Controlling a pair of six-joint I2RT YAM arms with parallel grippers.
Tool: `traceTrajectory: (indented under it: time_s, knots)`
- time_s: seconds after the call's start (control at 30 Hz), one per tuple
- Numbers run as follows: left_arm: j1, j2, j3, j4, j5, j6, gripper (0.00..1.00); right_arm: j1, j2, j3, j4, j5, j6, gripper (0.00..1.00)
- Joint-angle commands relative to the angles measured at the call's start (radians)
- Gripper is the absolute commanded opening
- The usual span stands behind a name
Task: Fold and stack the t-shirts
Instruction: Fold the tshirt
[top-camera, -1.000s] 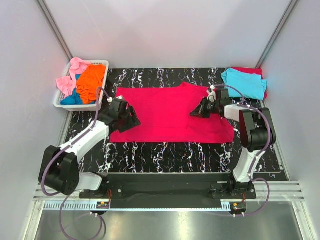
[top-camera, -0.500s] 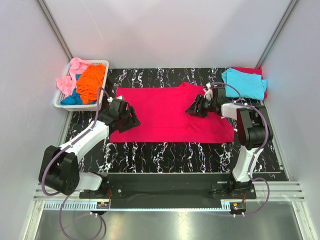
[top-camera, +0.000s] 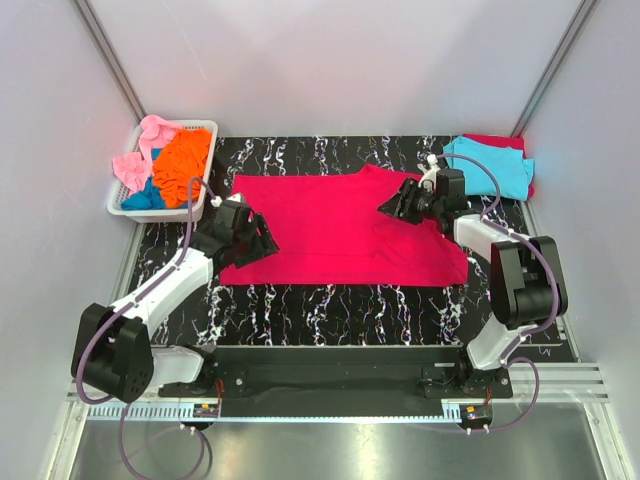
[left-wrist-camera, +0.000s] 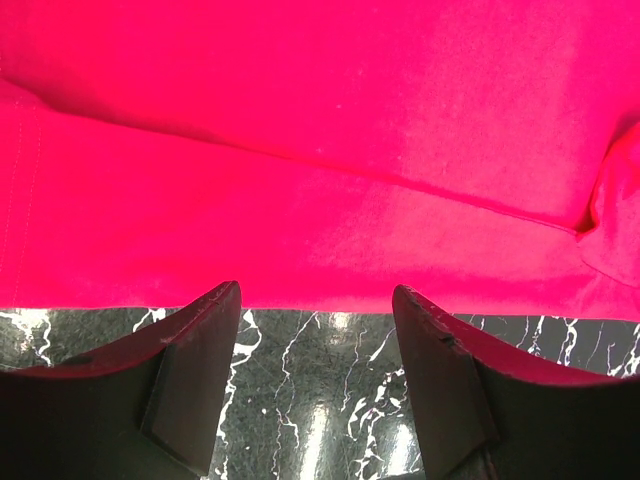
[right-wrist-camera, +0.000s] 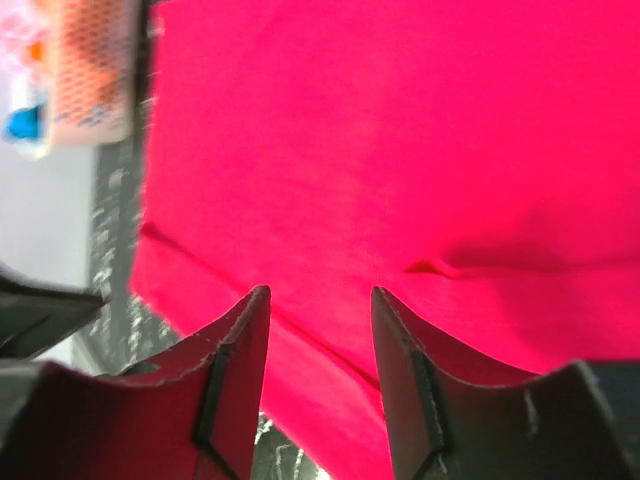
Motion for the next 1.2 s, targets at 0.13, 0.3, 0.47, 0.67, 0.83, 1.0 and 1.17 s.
traceTrajectory:
  time_s: [0.13,0.3,0.47,0.67,0.83,1.0,1.17]
  knots:
    - [0.0,-0.036,-0.007,0.056,0.058,0.019,0.67,0.008,-0.063,0.012,-0.197,0.321,-0.049,0.49]
    - [0.0,-0.03,-0.008,0.063,0.068,0.018,0.67,0.008,-0.007,0.083,-0.293,0.463,-0.072,0.47]
    - [0.0,-0.02,-0.007,0.063,0.065,0.024,0.67,0.006,0.1,0.219,-0.403,0.568,-0.092,0.45]
    - [0.0,0.013,0.003,0.062,0.066,0.03,0.67,0.005,0.197,0.34,-0.464,0.629,-0.167,0.39]
    - [0.0,0.033,0.01,0.063,0.066,0.036,0.67,-0.004,0.241,0.377,-0.498,0.681,-0.182,0.37]
    - [0.0,0.053,0.016,0.065,0.071,0.039,0.67,-0.006,0.261,0.38,-0.503,0.709,-0.189,0.36]
    - [0.0,0.053,0.012,0.07,0.071,0.039,0.67,-0.014,0.272,0.383,-0.509,0.721,-0.182,0.36]
